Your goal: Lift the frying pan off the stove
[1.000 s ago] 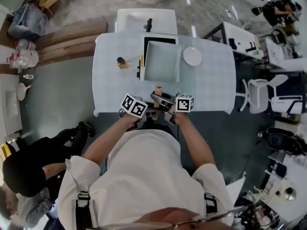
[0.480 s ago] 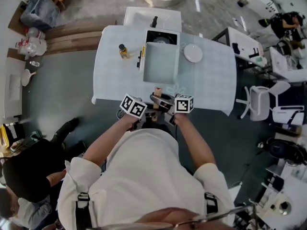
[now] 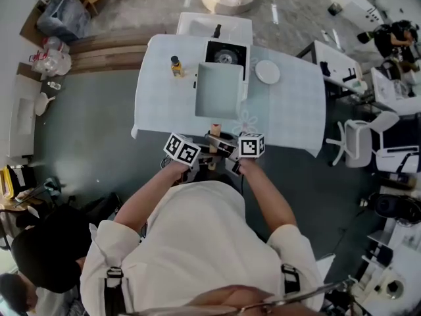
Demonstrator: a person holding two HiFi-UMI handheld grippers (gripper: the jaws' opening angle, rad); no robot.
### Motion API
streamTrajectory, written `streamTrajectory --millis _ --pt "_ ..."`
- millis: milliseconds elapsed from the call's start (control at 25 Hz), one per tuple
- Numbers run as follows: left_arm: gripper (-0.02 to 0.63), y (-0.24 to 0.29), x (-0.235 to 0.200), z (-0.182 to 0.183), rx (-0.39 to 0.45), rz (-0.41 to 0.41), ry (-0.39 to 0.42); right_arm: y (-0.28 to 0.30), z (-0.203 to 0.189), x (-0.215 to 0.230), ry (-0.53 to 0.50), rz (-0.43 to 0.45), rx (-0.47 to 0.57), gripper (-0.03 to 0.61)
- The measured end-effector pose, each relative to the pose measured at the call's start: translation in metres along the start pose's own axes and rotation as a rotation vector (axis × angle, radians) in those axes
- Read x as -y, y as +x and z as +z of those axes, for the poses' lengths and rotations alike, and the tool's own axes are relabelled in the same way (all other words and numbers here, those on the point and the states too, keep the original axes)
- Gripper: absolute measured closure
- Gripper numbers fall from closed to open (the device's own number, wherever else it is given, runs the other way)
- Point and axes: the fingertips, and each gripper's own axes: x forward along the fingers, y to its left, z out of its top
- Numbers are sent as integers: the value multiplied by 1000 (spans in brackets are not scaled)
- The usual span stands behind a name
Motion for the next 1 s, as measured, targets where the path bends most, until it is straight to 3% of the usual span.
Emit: streamTrajectory --millis 560,1000 --pt "468 -64 14 -35 -95 -32 67 41 -23 -39 -11 -17 126 397" --pt "469 -87 18 -53 -155 -57 120 58 -38 -54 -46 -42 164 397"
